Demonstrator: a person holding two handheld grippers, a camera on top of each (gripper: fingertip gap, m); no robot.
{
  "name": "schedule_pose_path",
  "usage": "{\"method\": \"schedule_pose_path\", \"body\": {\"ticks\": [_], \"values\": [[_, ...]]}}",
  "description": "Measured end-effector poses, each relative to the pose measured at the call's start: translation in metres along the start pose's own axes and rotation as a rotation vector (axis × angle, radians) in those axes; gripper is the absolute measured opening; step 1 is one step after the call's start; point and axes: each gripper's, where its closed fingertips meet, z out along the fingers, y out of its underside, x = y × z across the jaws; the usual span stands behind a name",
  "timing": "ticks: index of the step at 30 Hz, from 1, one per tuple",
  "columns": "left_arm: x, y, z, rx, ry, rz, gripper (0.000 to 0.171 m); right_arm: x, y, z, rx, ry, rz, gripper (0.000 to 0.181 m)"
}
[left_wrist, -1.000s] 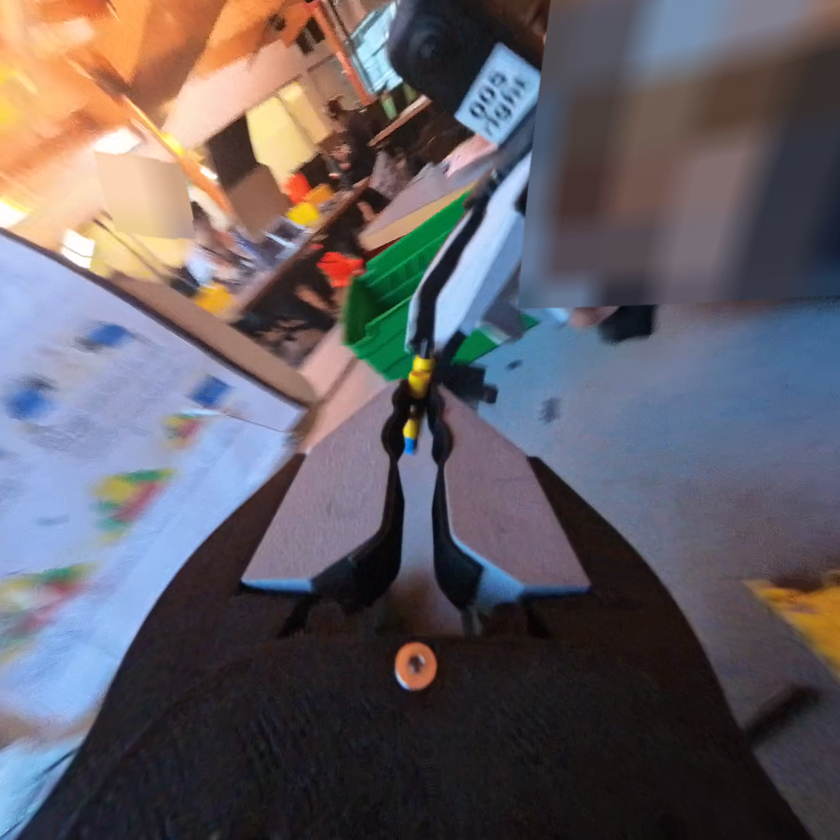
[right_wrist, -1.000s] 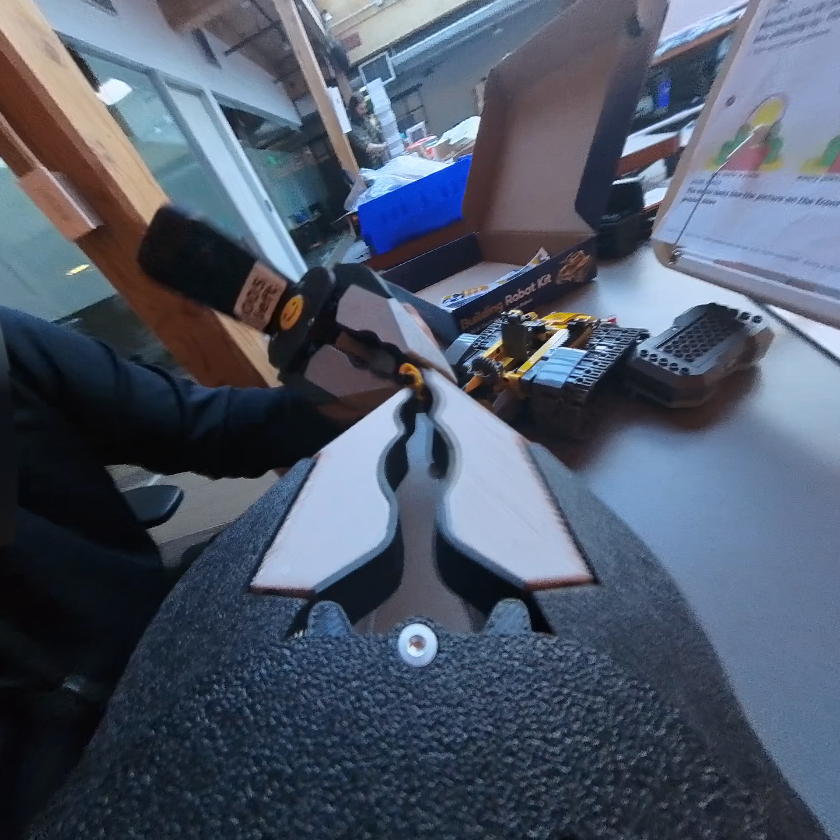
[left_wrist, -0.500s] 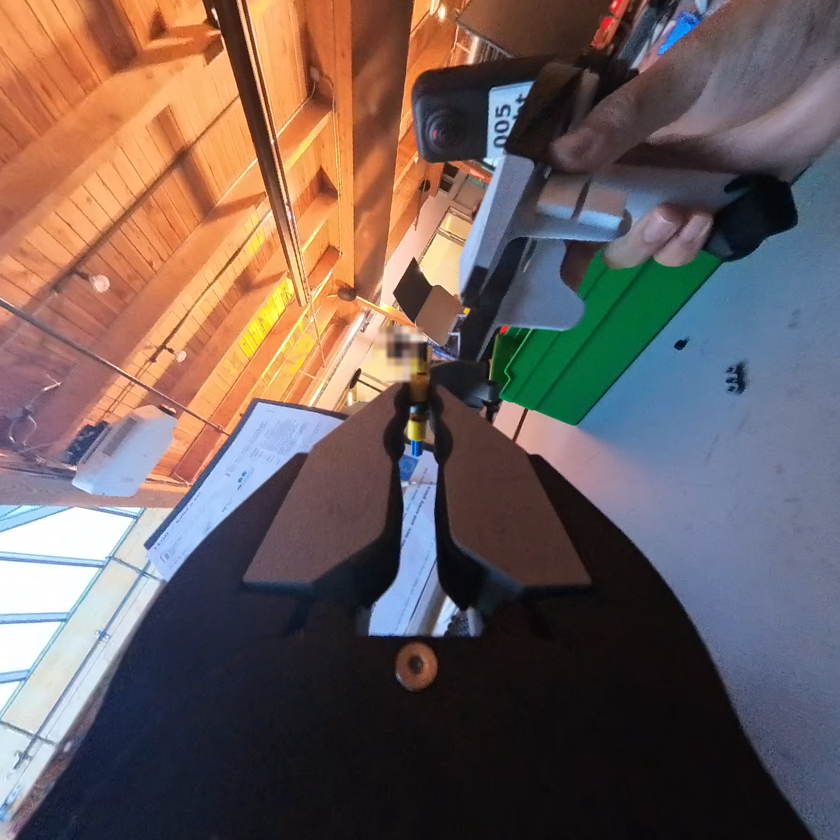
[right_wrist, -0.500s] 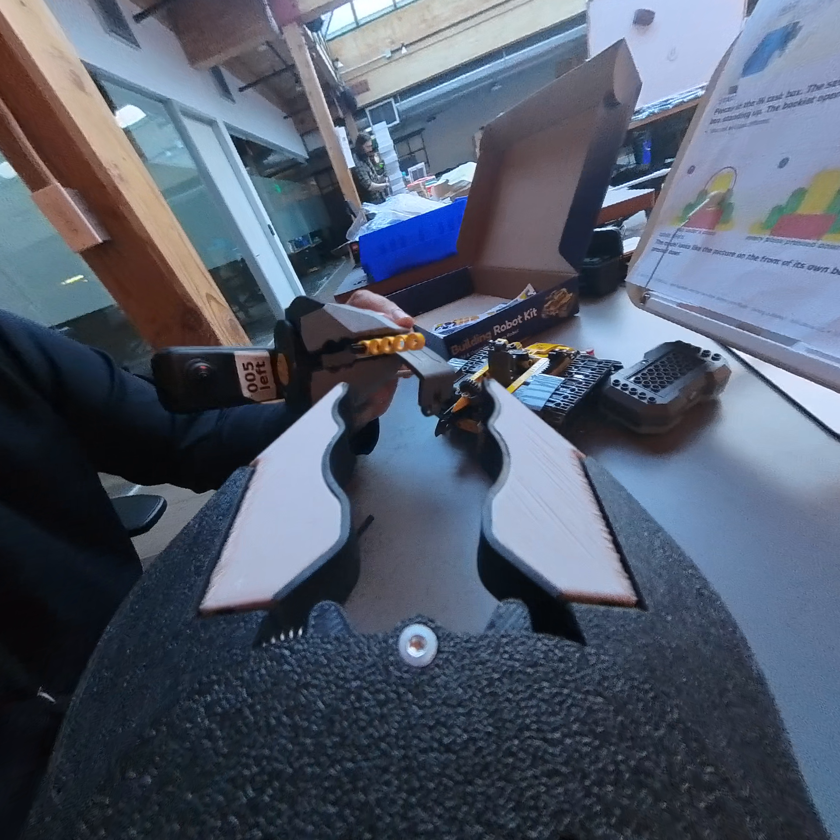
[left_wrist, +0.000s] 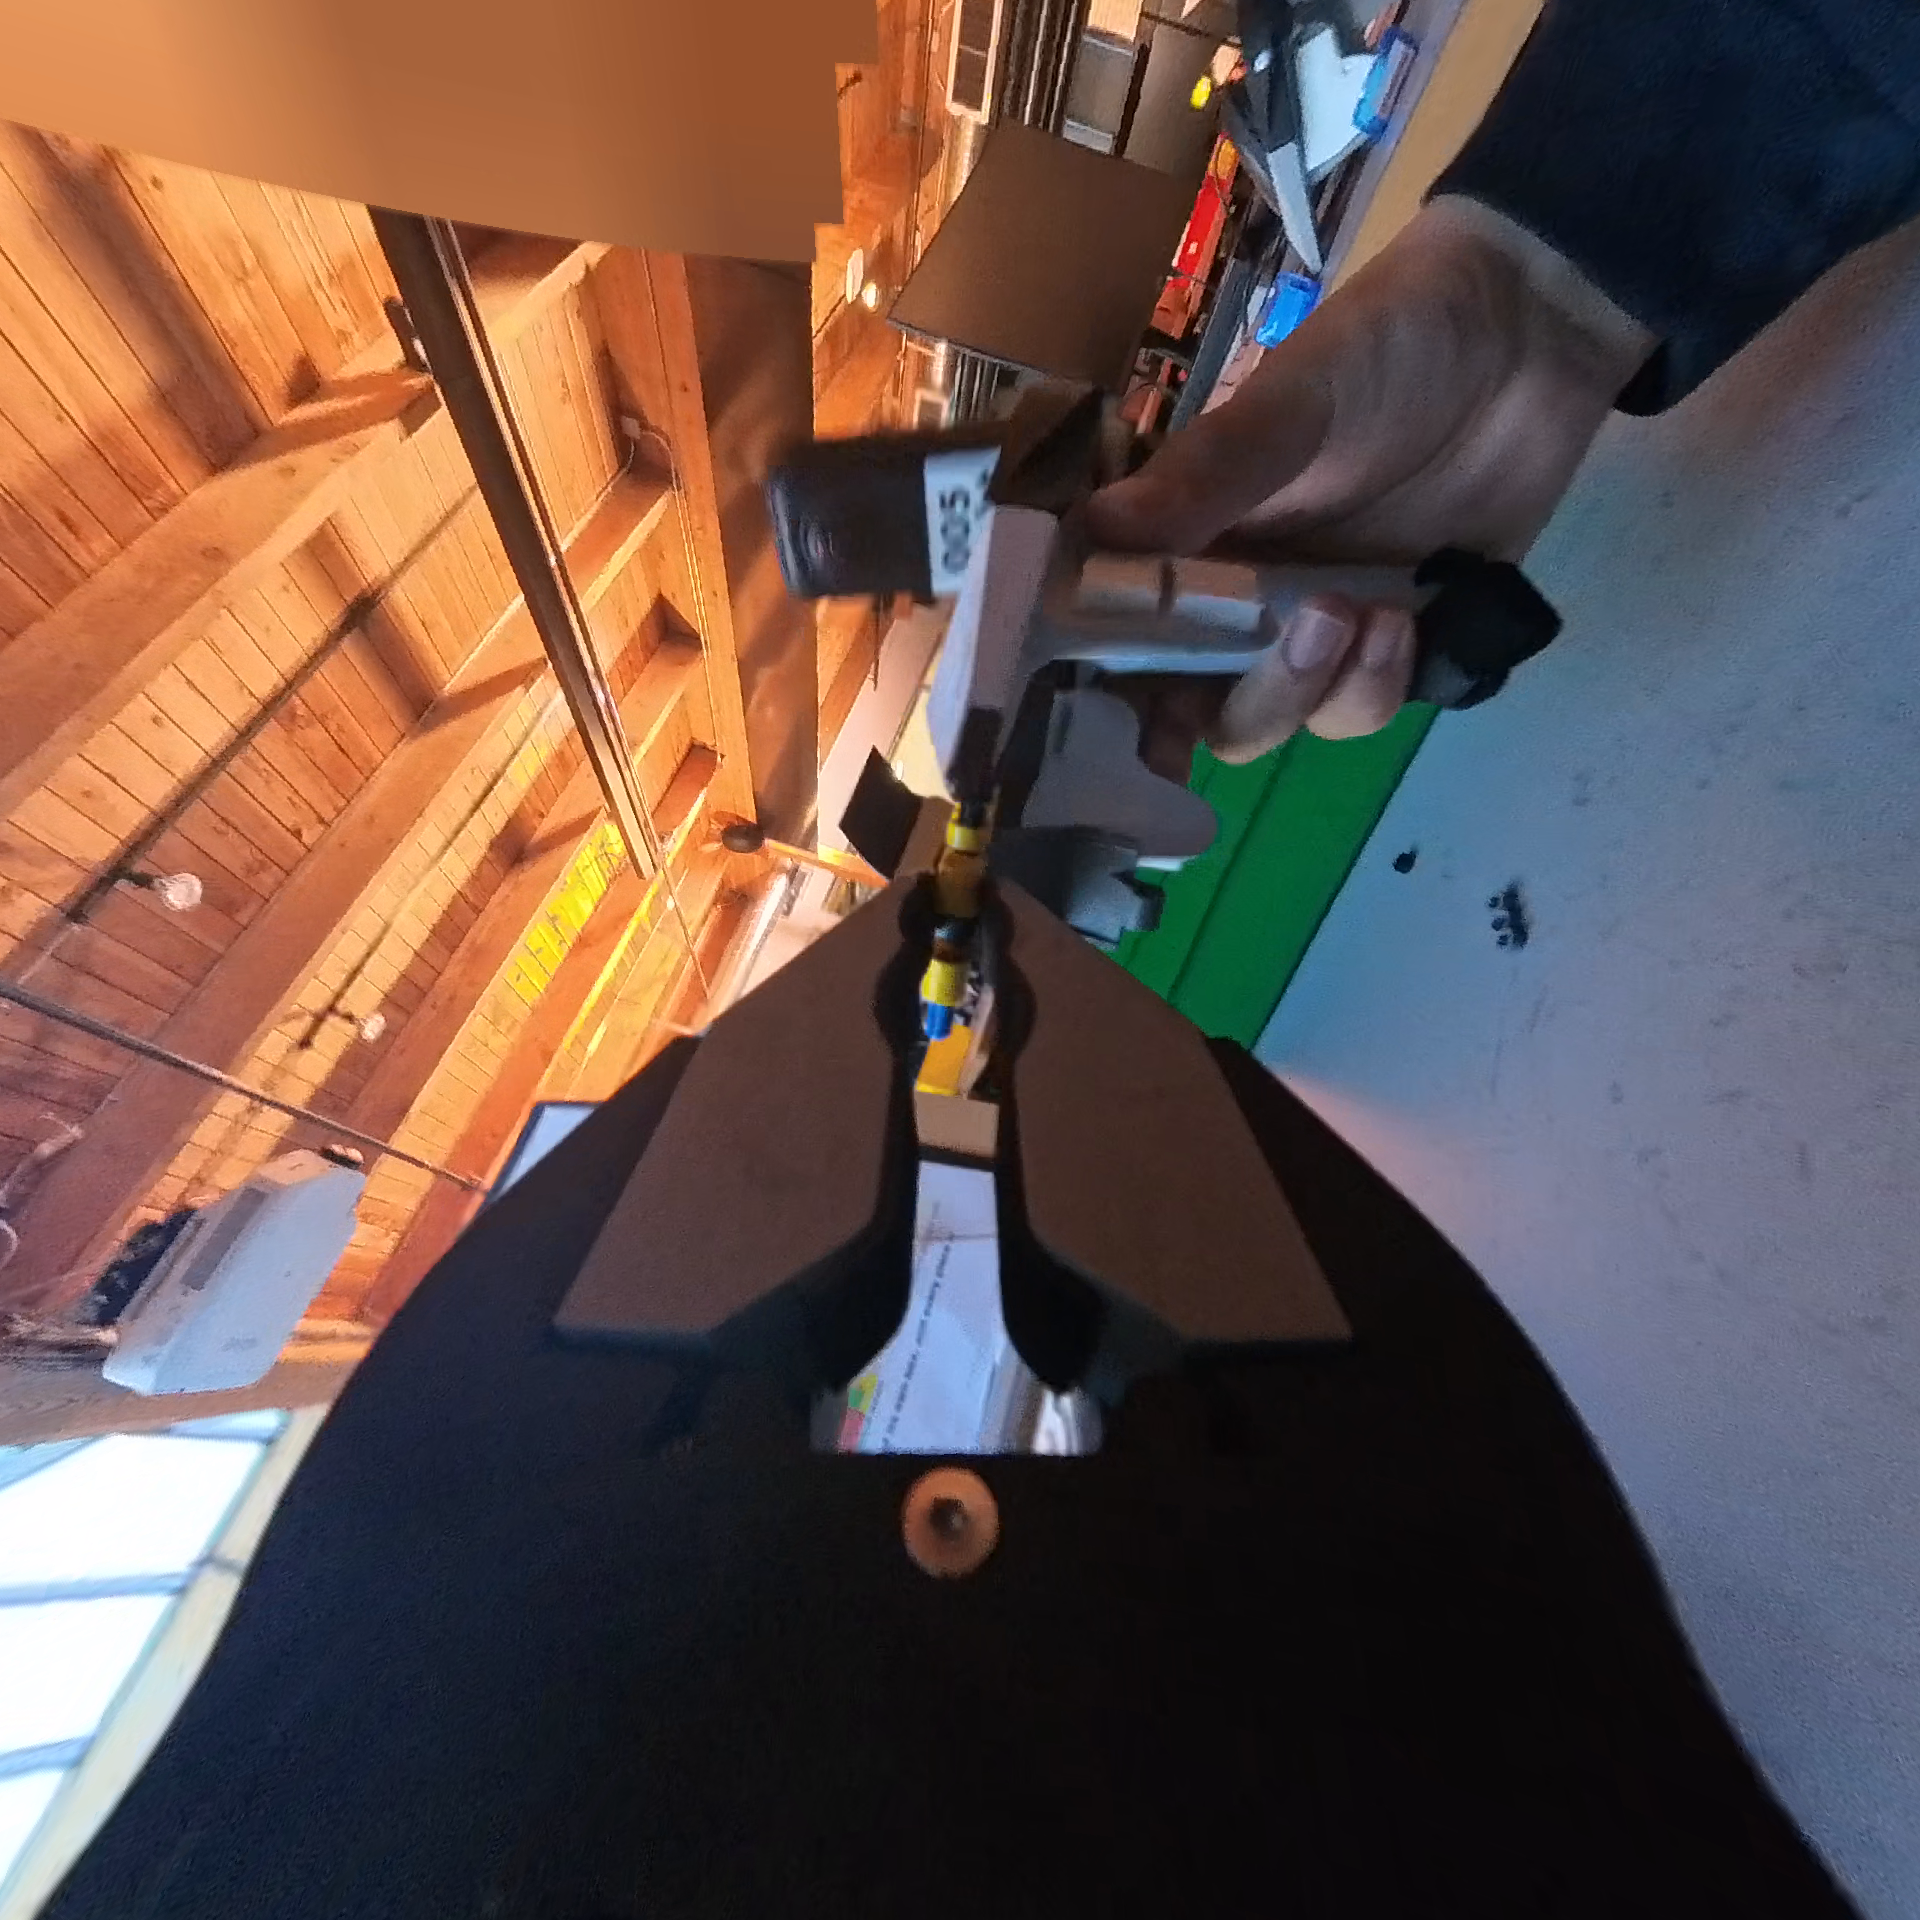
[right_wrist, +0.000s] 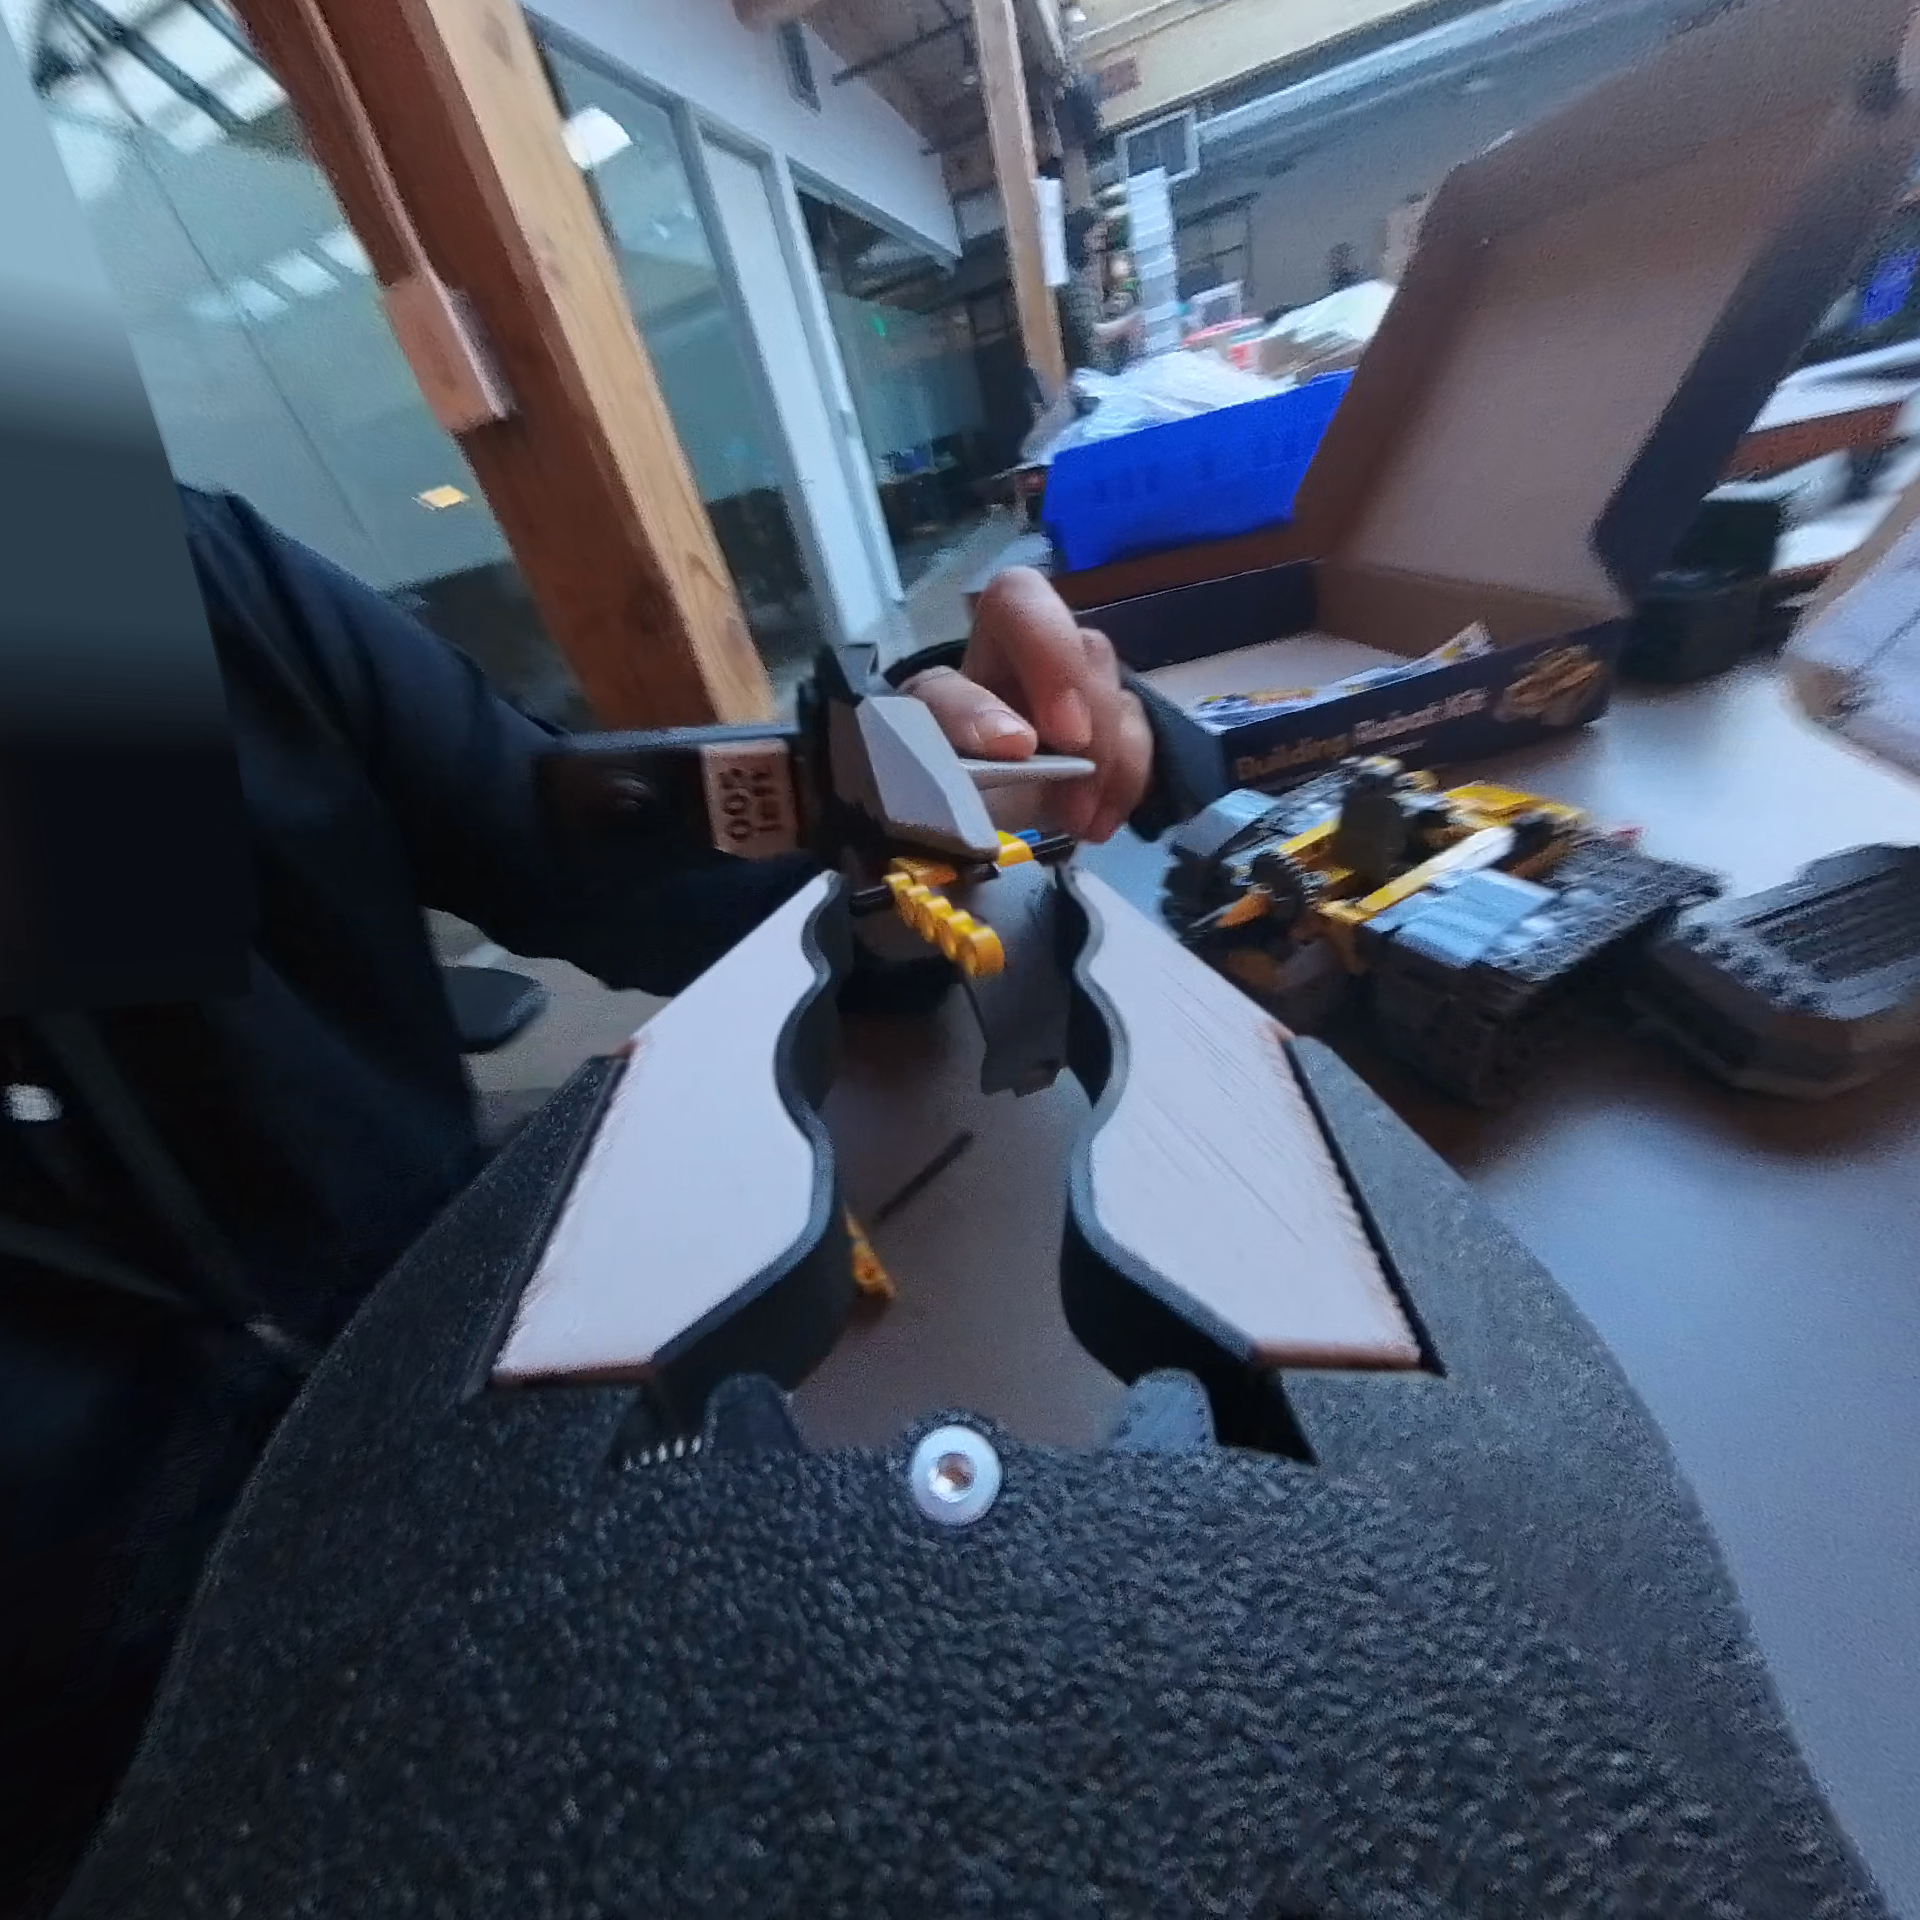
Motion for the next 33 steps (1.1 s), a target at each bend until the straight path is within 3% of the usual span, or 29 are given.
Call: {"method": "schedule_pose_path", "body": {"ticks": [2,4,7,8,10,12,14,15,18,19,22,23,25,27,30,33], "values": [[-0.001,0.006,0.002,-0.042,0.003,-0.087,0.008,0.004,-0.001,0.0,-0.026,0.098,-0.136,0.035],[0.0,0.012,0.005,-0.075,0.023,-0.188,0.012,0.001,-0.006,-0.003,-0.037,0.178,-0.289,0.004],[0.0,0.012,0.007,-0.065,0.056,-0.256,0.004,0.004,-0.011,-0.005,-0.047,0.298,-0.432,0.002],[0.0,0.012,0.007,-0.069,0.05,-0.205,0.004,0.004,-0.01,-0.005,-0.053,0.3,-0.444,0.002],[0.003,0.01,0.007,-0.05,0.039,-0.071,0.004,0.001,-0.009,-0.01,-0.085,0.29,-0.457,0.015],[0.005,0.006,0.006,-0.028,0.052,-0.048,0.004,-0.005,-0.011,-0.017,-0.061,0.23,-0.385,0.032],[0.003,-0.005,0.005,0.027,0.047,-0.076,0.004,-0.004,-0.013,-0.024,-0.025,0.179,-0.262,0.04],[0.002,-0.012,0.004,0.058,0.052,-0.104,0.004,-0.002,-0.012,-0.026,-0.01,0.157,-0.208,0.055],[-0.005,-0.027,0.001,0.143,0.042,-0.205,0.004,-0.009,0.005,-0.021,-0.059,0.022,-0.056,0.063],[-0.006,-0.029,0.001,0.153,0.046,-0.251,0.004,-0.008,0.012,-0.018,-0.085,0.011,-0.042,0.06],[-0.003,-0.027,0.001,0.144,0.077,-0.341,0.004,-0.005,0.016,-0.007,-0.1,0.06,-0.138,0.016],[-0.003,-0.027,0.0,0.141,0.081,-0.364,0.004,-0.006,0.017,-0.005,-0.108,0.068,-0.153,0.011],[-0.003,-0.02,0.003,0.108,0.093,-0.432,0.005,0.002,0.019,-0.004,-0.155,0.152,-0.233,0.003],[-0.007,-0.009,0.002,0.062,0.078,-0.557,0.008,0.017,0.01,-0.01,-0.161,0.339,-0.432,0.0],[-0.022,0.002,-0.003,0.077,0.094,-0.848,0.033,0.025,-0.014,-0.023,-0.137,0.606,-0.728,0.0],[-0.035,0.013,-0.011,0.157,0.168,-1.216,0.027,0.03,-0.029,-0.034,-0.141,0.818,-0.937,0.0]]}}
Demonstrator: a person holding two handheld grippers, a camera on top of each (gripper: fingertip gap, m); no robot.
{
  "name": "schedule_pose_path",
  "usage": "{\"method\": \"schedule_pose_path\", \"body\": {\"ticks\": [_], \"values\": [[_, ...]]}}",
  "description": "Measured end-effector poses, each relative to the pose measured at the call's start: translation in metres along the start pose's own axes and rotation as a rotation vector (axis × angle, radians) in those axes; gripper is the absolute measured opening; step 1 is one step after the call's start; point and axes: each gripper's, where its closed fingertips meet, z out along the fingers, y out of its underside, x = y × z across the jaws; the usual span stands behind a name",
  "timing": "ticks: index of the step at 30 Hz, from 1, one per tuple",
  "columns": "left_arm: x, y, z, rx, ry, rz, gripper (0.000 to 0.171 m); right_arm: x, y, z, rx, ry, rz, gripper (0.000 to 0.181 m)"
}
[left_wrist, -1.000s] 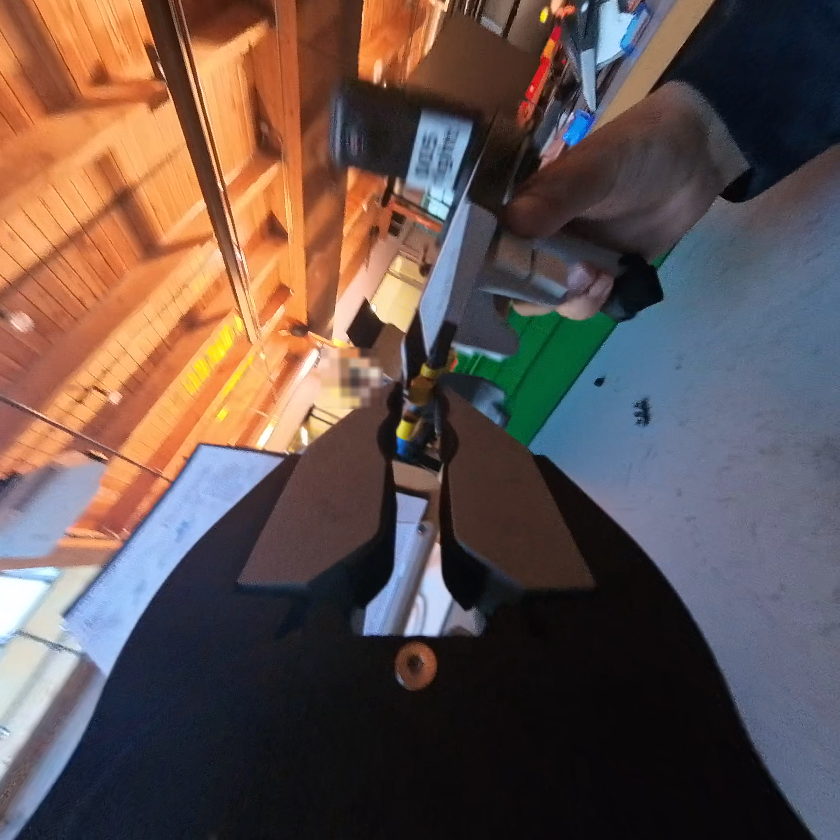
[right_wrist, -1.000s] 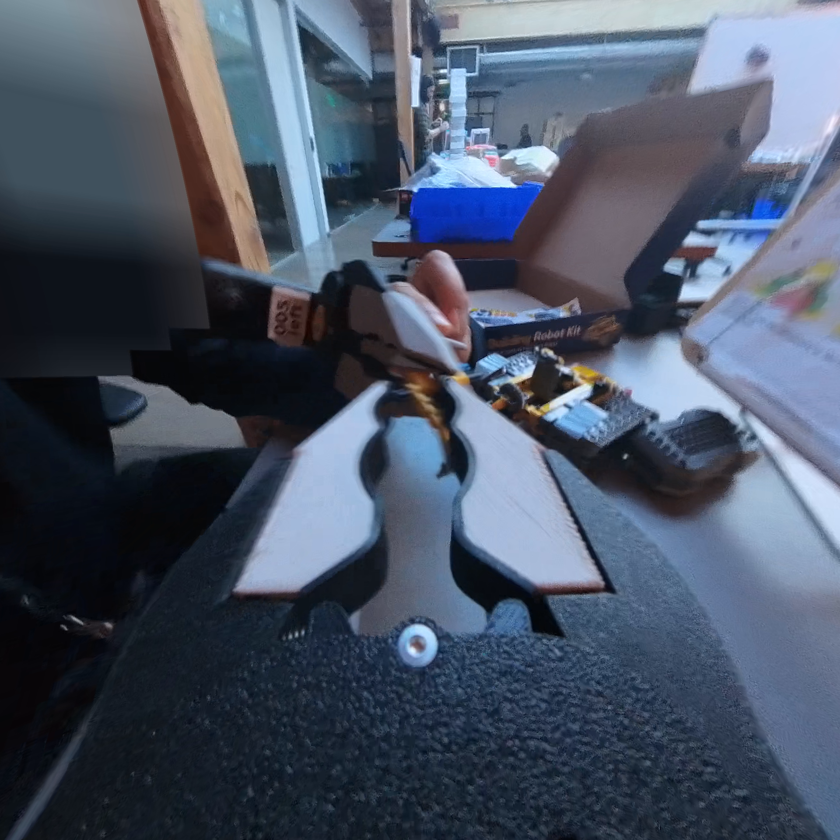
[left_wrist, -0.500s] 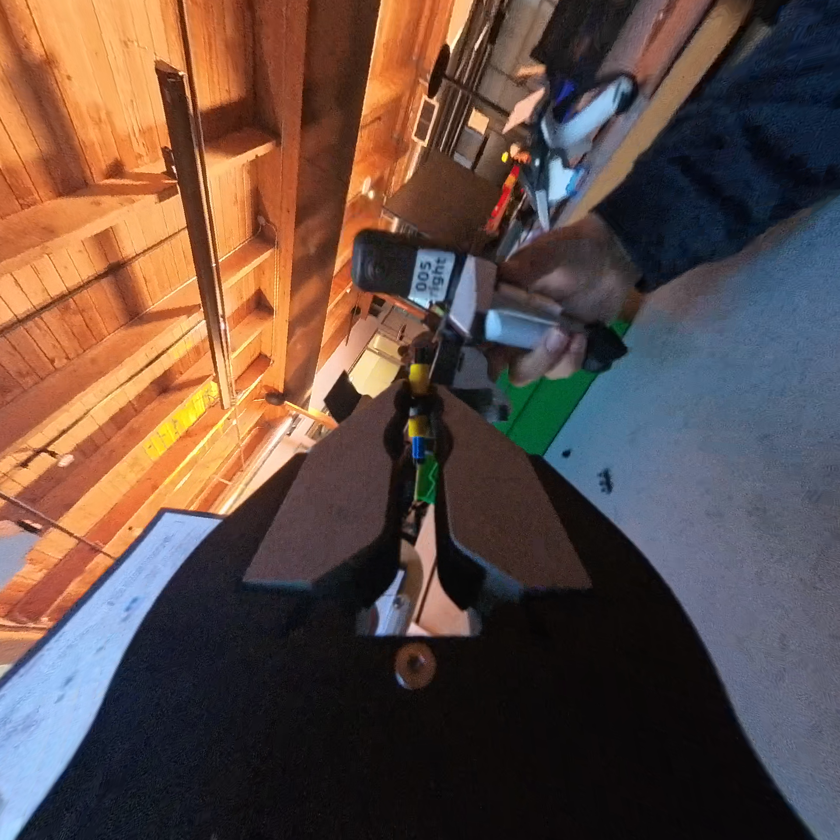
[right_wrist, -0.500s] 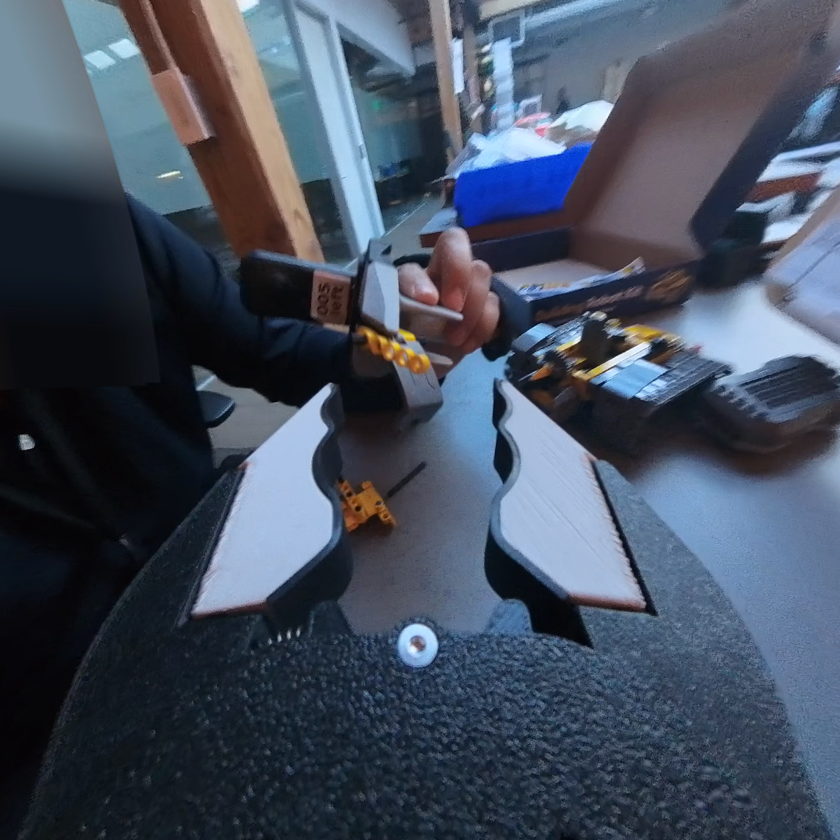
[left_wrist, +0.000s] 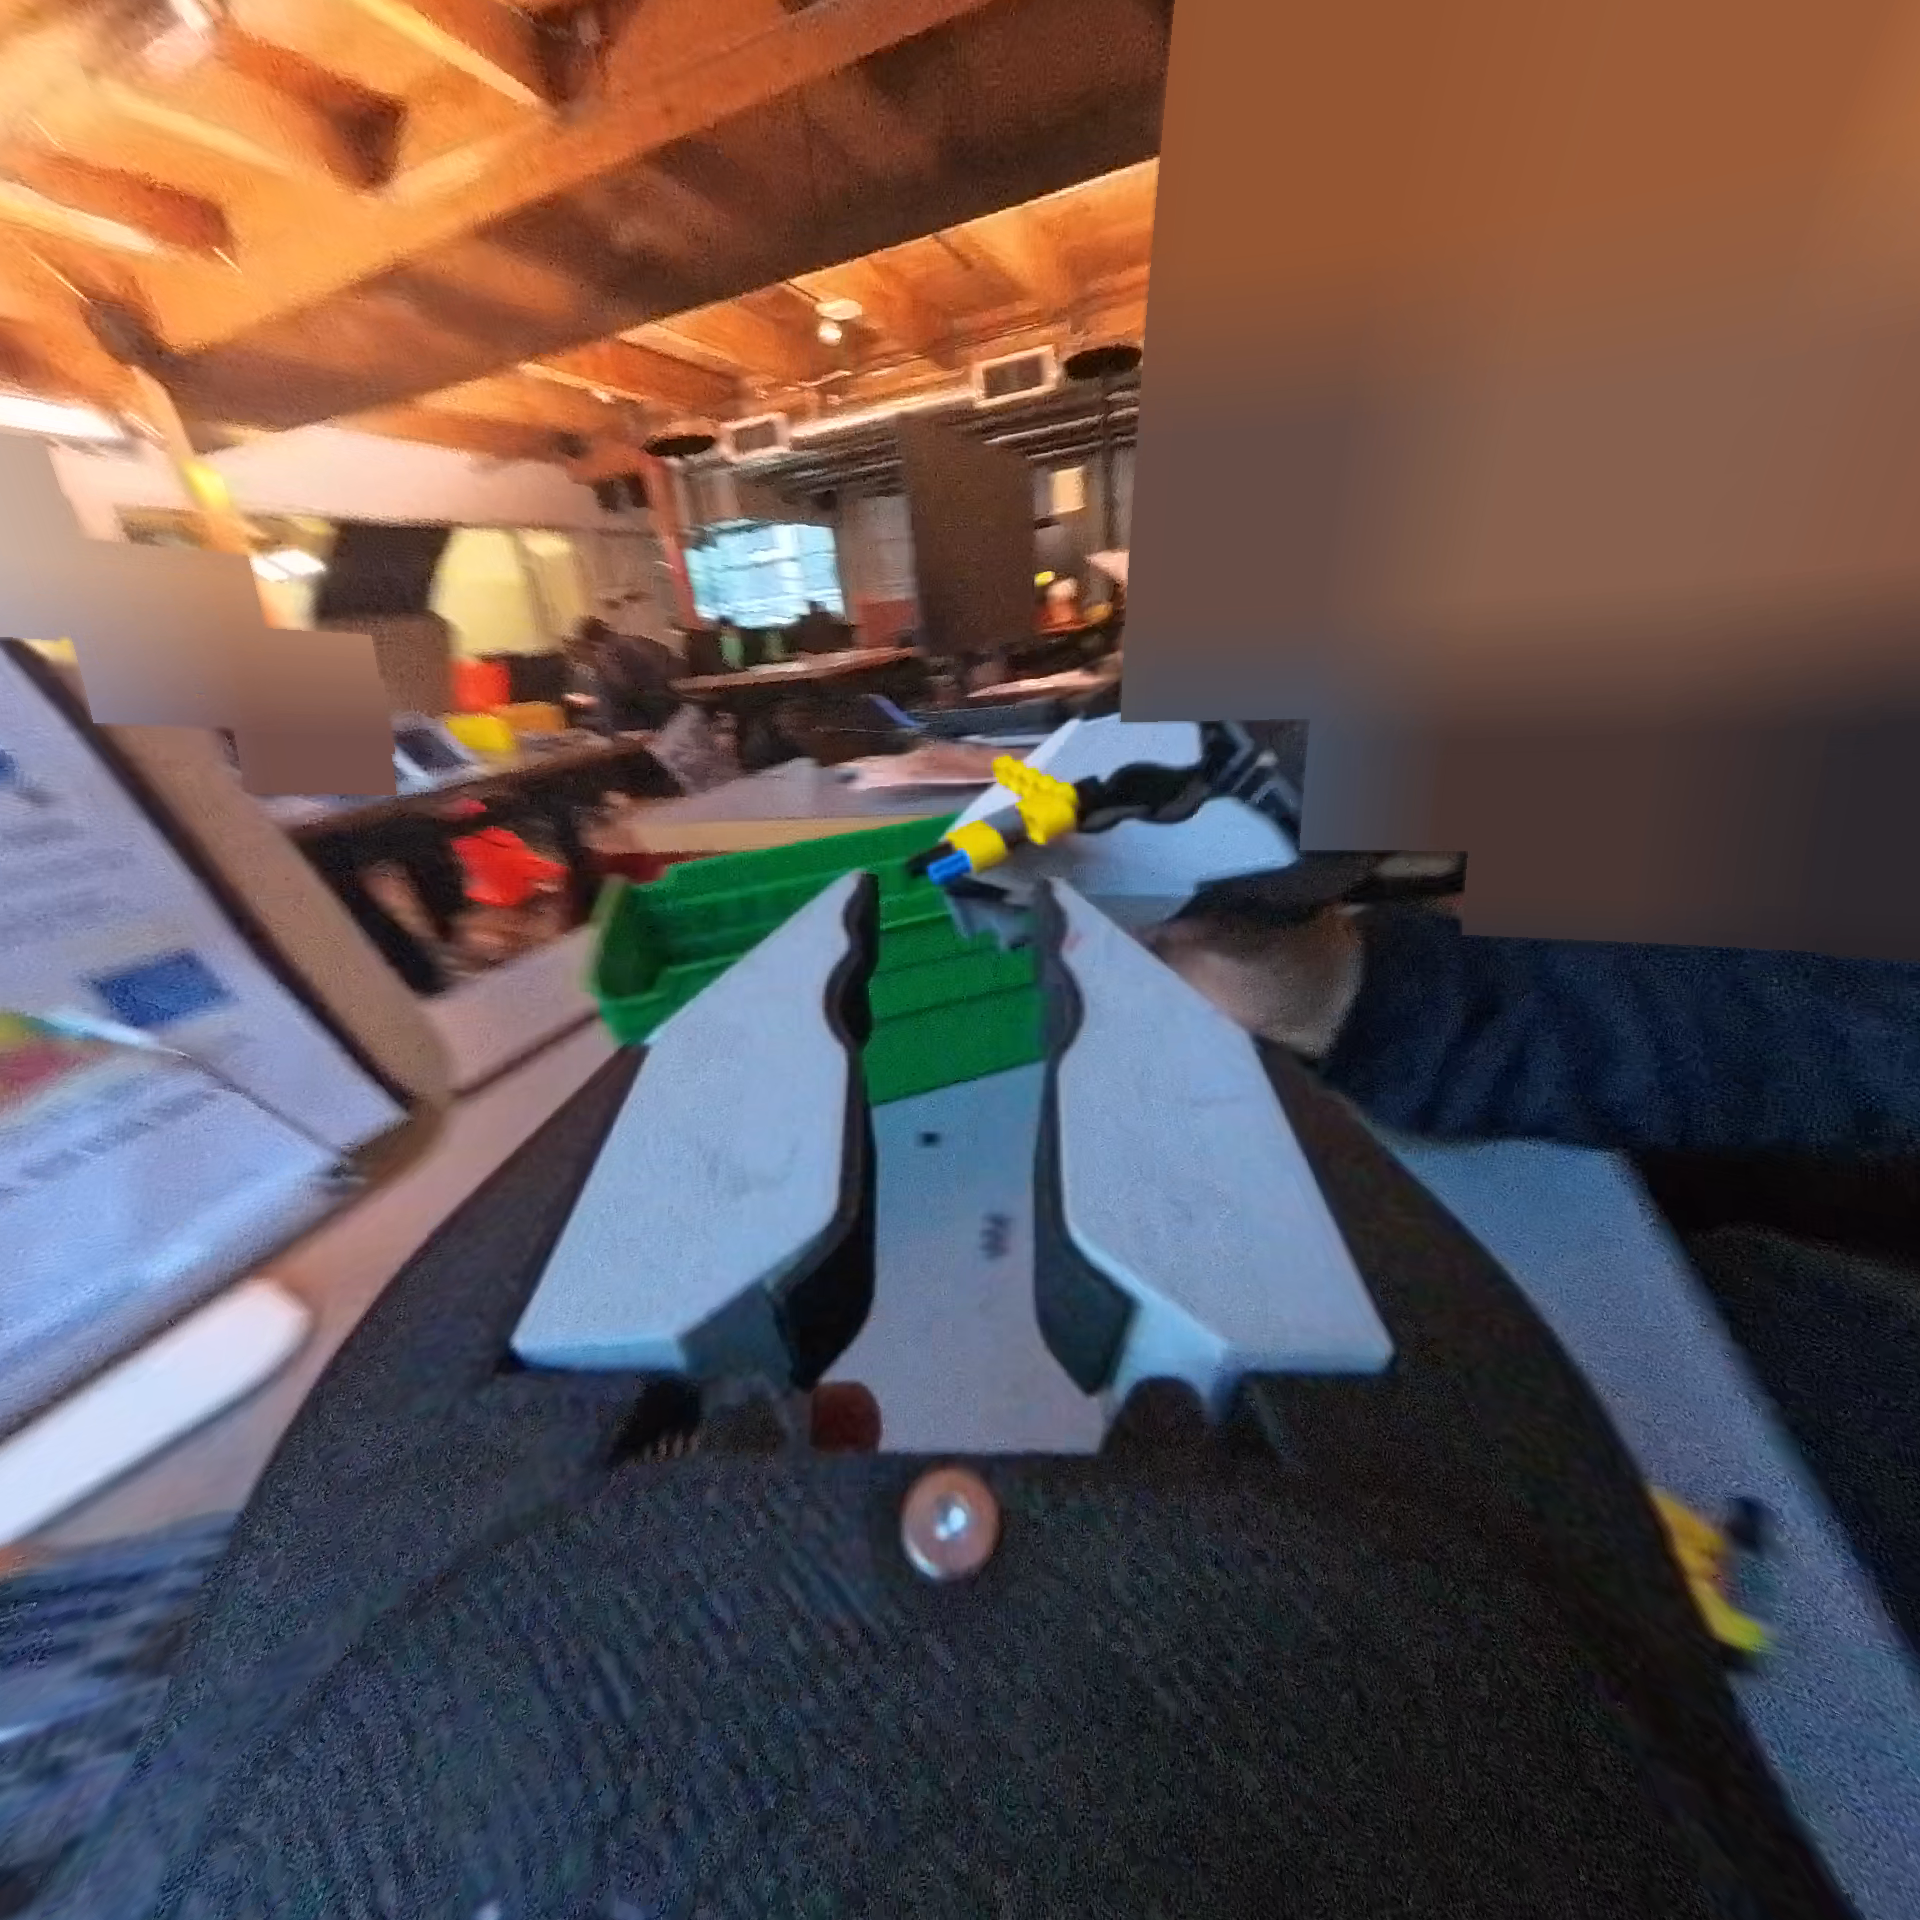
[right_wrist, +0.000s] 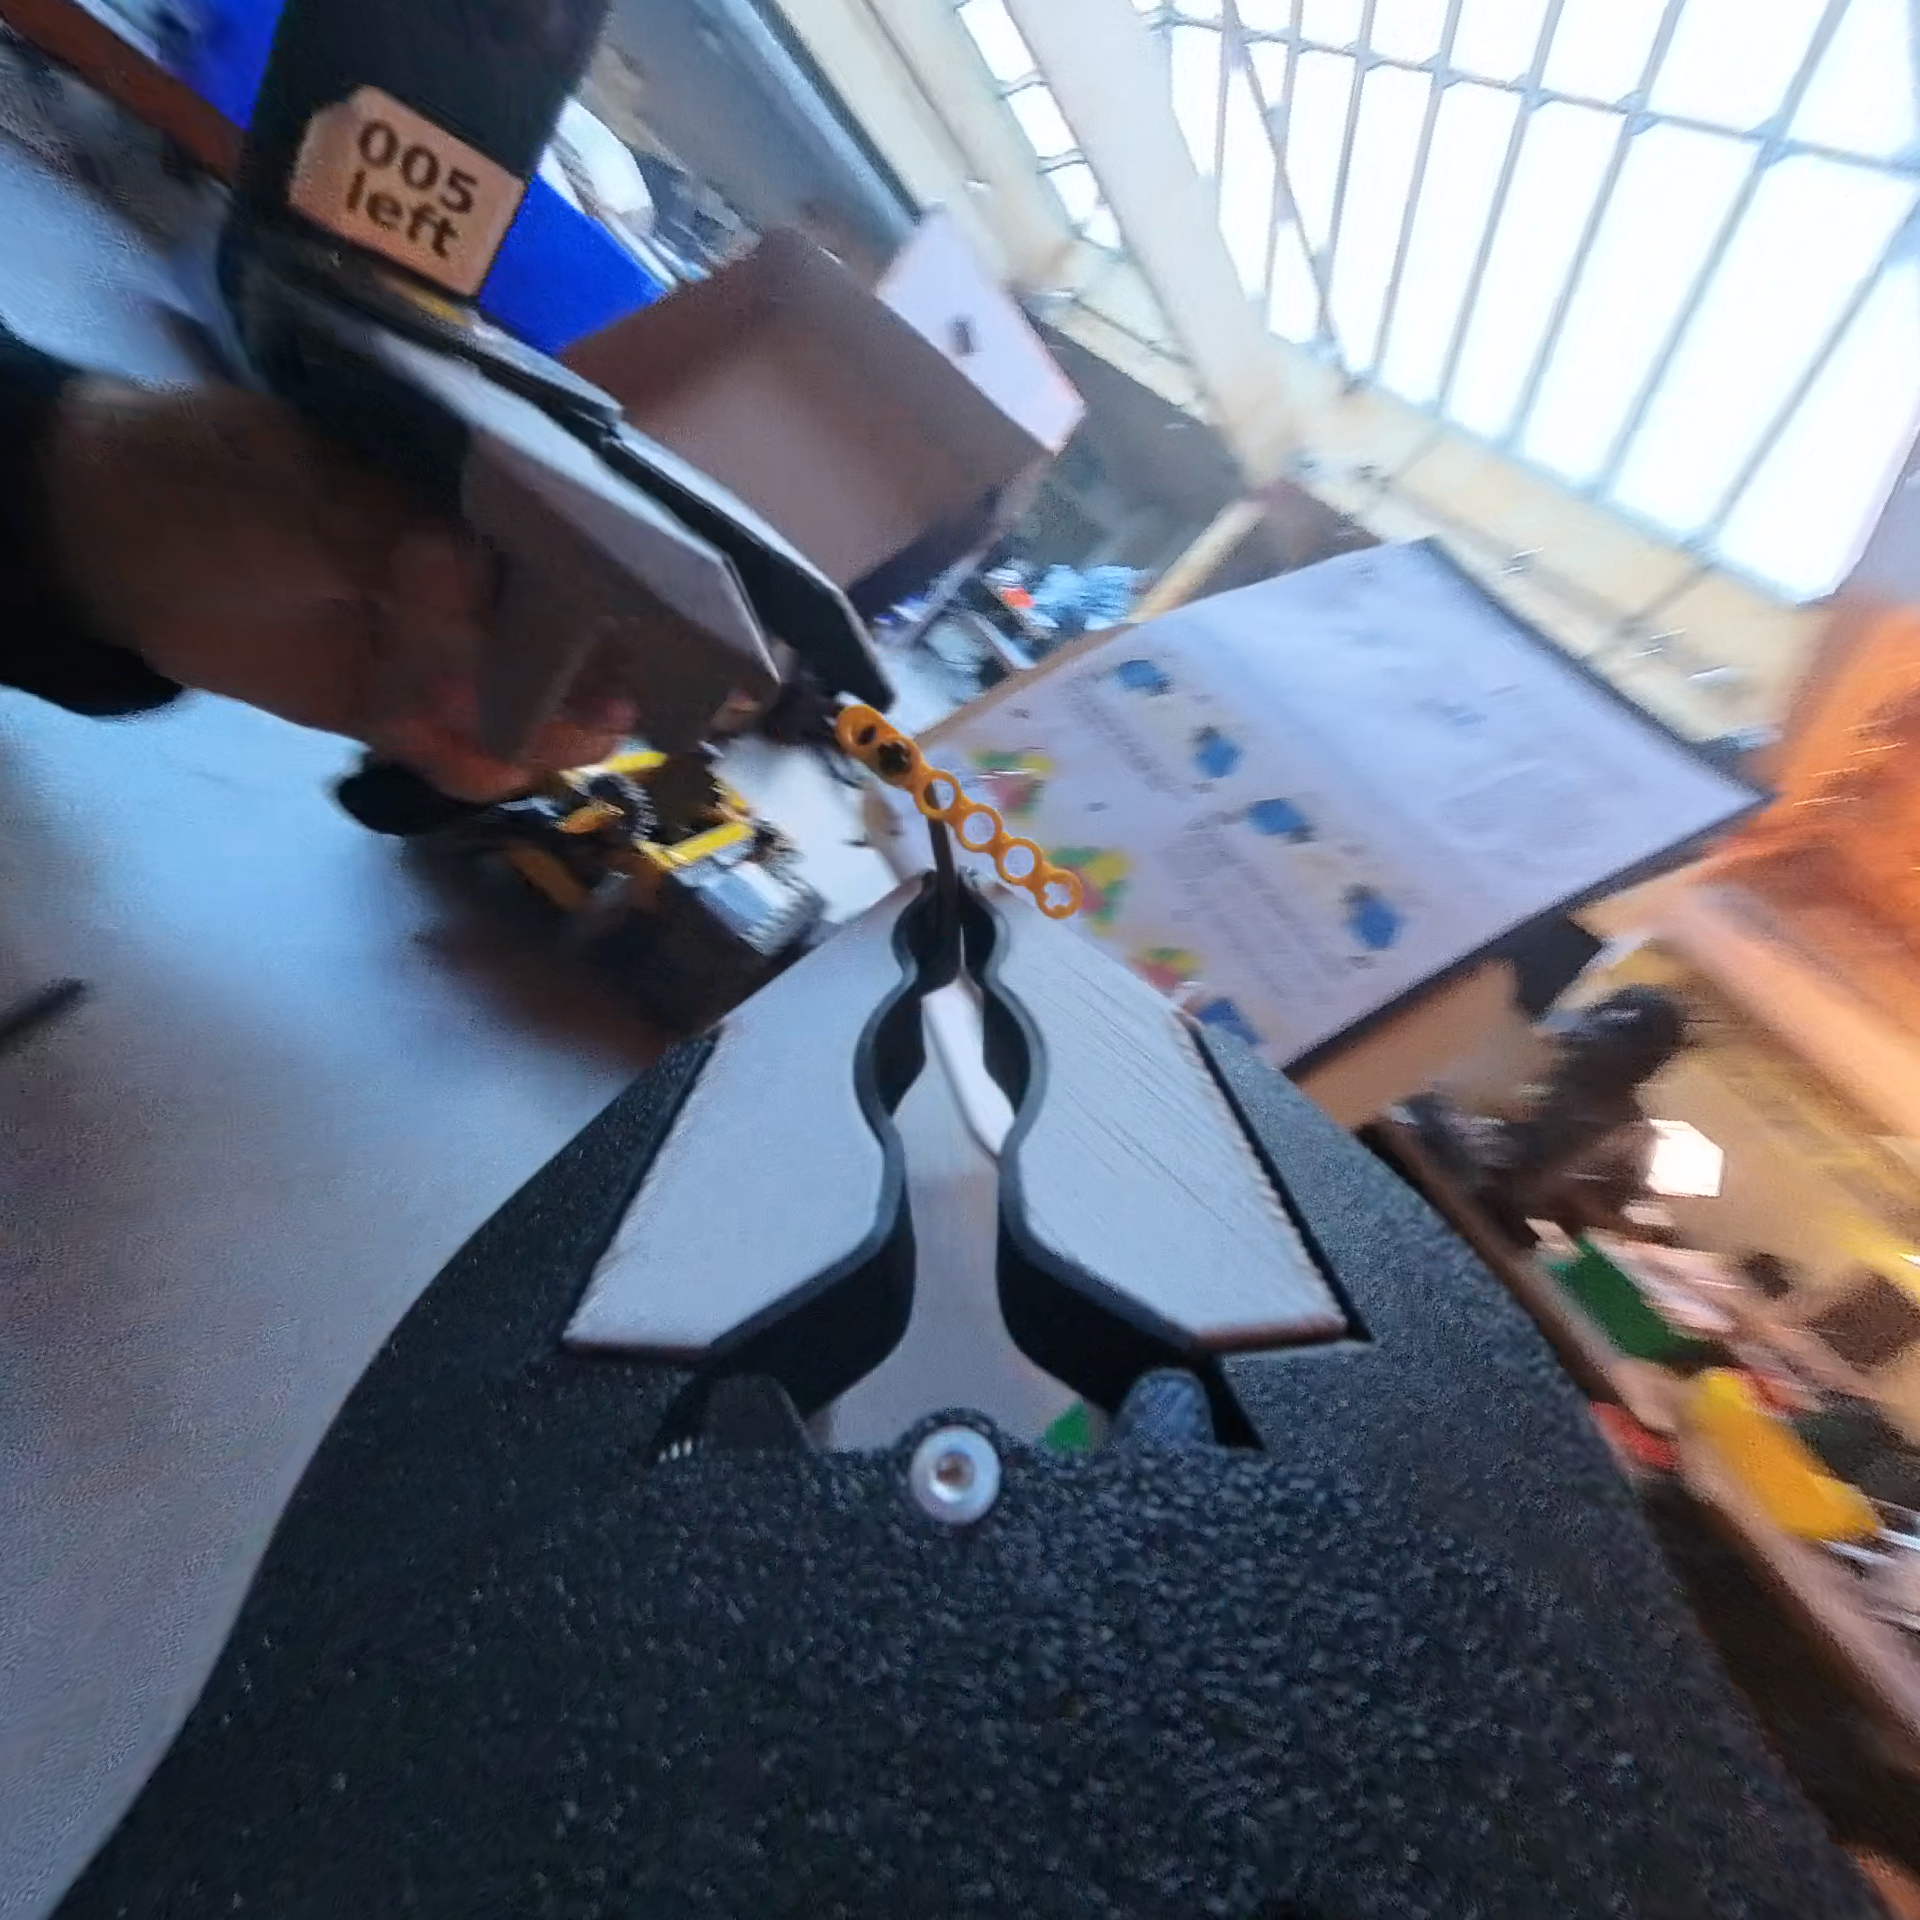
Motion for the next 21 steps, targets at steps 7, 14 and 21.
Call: {"method": "schedule_pose_path", "body": {"ticks": [7,14,21], "values": [[0.007,0.017,0.002,-0.028,0.292,-0.635,0.028,-0.003,-0.003,0.006,-0.04,0.212,-0.384,0.0],[0.012,0.016,0.003,0.002,0.361,-0.774,0.022,-0.014,-0.002,0.011,-0.065,0.214,-0.507,0.0],[0.011,0.019,-0.001,-0.021,0.358,-0.734,0.005,-0.029,0.005,0.017,-0.074,0.13,-0.493,0.006]]}}
